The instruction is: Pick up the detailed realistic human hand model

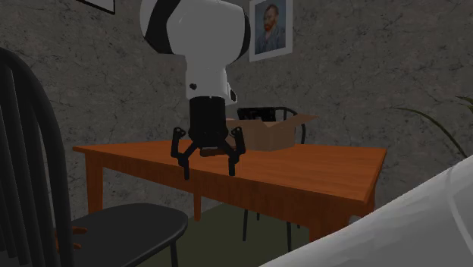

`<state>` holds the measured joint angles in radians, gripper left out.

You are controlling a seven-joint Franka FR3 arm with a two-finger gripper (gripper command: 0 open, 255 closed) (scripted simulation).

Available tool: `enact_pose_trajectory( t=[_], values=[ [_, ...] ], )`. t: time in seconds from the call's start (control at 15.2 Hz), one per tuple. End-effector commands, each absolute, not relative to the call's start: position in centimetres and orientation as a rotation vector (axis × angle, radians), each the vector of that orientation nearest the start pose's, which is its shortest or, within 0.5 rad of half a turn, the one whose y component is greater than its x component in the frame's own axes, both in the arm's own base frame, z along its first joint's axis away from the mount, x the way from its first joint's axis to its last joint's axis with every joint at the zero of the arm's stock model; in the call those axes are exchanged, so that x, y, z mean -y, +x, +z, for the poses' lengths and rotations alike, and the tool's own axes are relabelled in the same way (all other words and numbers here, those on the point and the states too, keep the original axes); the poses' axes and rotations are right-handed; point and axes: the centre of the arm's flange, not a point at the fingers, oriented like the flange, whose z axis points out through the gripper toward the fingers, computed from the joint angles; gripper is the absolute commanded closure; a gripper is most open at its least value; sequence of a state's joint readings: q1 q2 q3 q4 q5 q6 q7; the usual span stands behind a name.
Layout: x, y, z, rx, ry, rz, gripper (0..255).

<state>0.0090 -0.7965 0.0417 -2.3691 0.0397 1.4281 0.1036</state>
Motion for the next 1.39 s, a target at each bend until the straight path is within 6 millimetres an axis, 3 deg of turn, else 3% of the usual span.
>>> enact_pose_trajectory(
  t=[0.0,0.66,1.32],
  values=[
    [-2.3,28.7,57.6,-0.102,-3.132,0.228,0],
    [3.2,38.9,57.9,0.095,-3.133,0.044,0],
    [7.5,49.5,59.4,0.290,-3.111,-0.140,0]
  ],
)
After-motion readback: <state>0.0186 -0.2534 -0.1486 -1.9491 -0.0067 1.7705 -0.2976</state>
